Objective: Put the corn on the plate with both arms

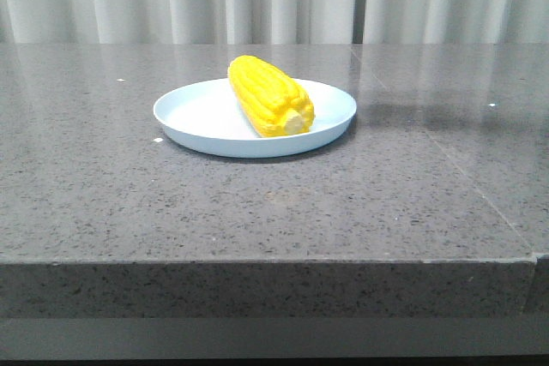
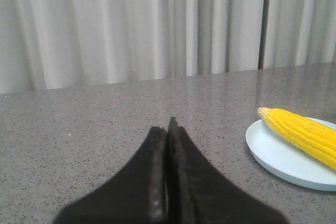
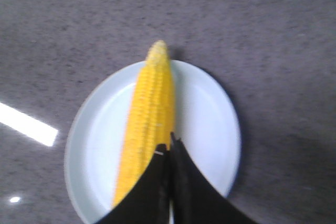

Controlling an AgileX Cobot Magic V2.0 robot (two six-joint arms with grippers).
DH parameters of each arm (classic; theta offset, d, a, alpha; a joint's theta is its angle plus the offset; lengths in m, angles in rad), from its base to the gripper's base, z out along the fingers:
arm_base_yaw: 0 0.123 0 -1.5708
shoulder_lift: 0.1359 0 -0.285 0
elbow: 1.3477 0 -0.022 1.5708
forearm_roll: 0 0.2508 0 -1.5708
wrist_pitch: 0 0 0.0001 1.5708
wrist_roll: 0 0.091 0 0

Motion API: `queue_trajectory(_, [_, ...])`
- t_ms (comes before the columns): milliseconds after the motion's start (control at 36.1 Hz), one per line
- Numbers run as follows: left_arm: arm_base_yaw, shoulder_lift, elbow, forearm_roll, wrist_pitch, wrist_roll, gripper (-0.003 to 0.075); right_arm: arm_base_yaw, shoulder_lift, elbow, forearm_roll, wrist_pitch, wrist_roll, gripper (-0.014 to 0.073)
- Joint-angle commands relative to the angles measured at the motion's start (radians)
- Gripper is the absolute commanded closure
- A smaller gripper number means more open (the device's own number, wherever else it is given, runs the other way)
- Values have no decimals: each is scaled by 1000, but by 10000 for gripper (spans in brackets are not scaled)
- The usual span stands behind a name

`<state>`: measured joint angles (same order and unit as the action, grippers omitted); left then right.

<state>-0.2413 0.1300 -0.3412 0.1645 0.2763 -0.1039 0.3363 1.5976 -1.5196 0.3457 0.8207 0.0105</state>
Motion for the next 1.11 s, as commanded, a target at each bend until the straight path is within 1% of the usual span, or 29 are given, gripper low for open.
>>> queue_trajectory(0, [1,9,-28,3,-81,-9,741,-26,-89,-25,-192,22,28,652])
queue_trajectory(28, [1,9,-28,3,-81,-9,741,-27,-102,-21,-247,37,67,652])
queue_trajectory(55, [1,9,-28,3,-81,-9,741,-27,-116,-14,-346,52,111,652])
queue_trajectory(111, [1,9,-28,3,-81,-9,741,-27,-144,7,-484,71,196,652])
queue_trajectory(166, [1,9,-28,3,-81,-9,741,-27,-180,48,-598,70,277,652])
queue_trajectory(222, [1,9,-28,3,-81,-9,741,-27,-217,92,-679,59,343,652])
queue_trajectory(249, [1,9,-28,3,-81,-9,741,-27,-234,112,-694,56,360,652])
queue_trajectory(332, [1,9,-28,3,-81,-9,741,-27,-303,202,-695,40,377,652])
queue_trajectory(443, [1,9,-28,3,-81,-9,741,-27,-392,326,-643,0,377,652])
queue_trajectory(582, [1,9,-28,3,-81,-9,741,-27,-536,515,-606,-88,377,652])
queue_trajectory(914, [1,9,-28,3,-81,-9,741,-27,-956,910,-597,-317,377,652])
queue_trajectory(1080, [1,9,-28,3,-81,-9,741,-27,-1186,1057,-597,-427,376,652])
